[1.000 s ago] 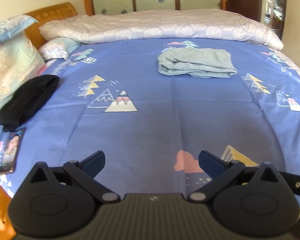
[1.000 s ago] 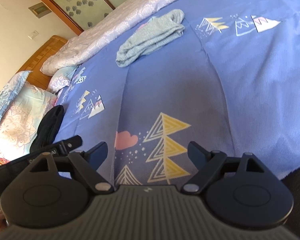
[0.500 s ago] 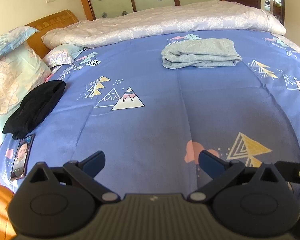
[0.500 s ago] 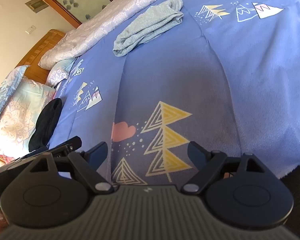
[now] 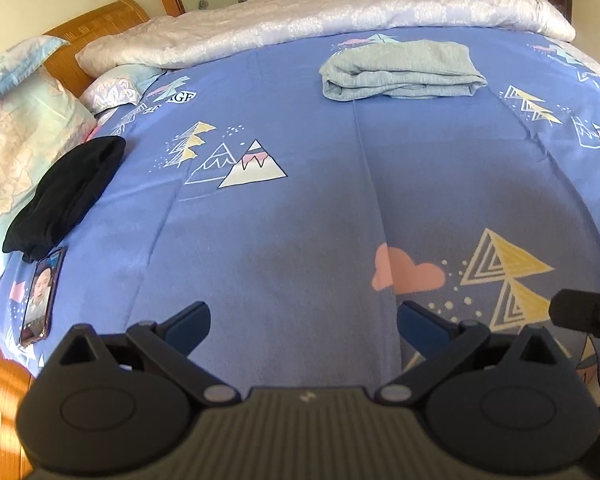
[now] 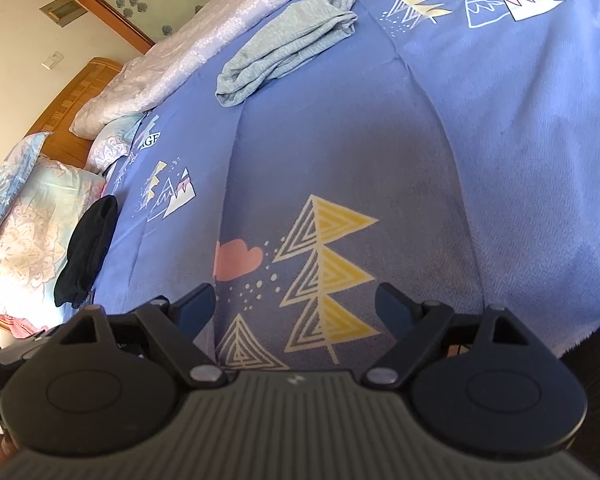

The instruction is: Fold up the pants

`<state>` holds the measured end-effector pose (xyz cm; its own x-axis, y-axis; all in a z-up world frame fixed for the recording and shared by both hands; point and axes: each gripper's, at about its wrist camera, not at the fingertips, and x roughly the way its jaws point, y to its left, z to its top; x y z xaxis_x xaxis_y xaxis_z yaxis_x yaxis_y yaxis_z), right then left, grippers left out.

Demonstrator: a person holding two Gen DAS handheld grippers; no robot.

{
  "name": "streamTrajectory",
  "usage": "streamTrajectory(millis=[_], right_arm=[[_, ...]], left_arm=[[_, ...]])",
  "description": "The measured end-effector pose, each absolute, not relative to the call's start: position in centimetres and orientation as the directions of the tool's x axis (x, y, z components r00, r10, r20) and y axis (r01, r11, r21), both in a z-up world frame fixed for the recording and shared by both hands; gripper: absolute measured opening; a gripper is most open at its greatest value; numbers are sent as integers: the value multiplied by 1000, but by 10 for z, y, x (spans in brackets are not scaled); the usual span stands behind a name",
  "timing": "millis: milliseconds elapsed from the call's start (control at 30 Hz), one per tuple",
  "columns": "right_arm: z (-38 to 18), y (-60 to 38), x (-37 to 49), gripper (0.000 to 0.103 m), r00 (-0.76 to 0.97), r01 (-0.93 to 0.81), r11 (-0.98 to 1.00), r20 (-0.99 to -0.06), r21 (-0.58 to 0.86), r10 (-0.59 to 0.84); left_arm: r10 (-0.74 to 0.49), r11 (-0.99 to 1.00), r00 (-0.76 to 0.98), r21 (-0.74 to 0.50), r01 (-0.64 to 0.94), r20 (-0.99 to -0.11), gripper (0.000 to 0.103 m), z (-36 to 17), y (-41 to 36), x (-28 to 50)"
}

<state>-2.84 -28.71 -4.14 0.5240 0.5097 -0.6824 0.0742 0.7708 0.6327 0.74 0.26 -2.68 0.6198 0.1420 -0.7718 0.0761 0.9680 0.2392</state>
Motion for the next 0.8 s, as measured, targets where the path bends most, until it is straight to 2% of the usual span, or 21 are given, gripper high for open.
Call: streamTrajectory(millis=[800], right_arm=[[-43, -291, -29, 89, 517, 78, 762, -679, 643, 521]], left_arm=[[207, 950, 617, 307, 58, -759, 103, -31, 7, 4]])
